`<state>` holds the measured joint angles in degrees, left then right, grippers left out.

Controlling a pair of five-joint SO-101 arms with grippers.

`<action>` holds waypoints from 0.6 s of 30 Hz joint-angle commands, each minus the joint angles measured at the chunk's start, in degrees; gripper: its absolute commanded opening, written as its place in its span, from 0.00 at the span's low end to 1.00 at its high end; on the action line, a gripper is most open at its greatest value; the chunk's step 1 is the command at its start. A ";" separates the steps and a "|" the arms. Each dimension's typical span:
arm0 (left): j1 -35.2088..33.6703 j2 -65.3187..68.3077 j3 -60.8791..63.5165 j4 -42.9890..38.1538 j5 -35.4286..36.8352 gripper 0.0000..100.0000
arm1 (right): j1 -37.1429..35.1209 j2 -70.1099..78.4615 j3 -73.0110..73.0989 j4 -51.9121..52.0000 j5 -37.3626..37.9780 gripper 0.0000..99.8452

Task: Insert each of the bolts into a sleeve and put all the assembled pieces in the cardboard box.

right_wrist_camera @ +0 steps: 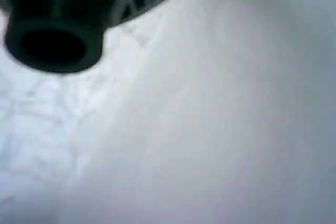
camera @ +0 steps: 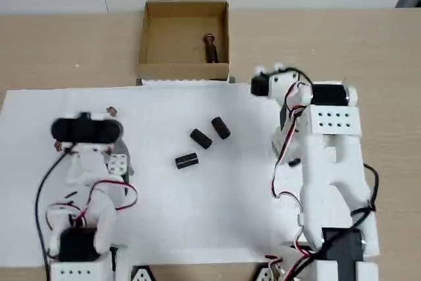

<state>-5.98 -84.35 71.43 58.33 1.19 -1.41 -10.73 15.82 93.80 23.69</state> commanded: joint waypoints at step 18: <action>-6.33 47.03 -33.36 -0.62 -13.89 0.06 | 0.84 -22.73 14.77 -4.18 -0.18 0.01</action>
<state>-10.29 -41.80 43.56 58.33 -10.33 -0.88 -30.24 30.59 90.37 23.69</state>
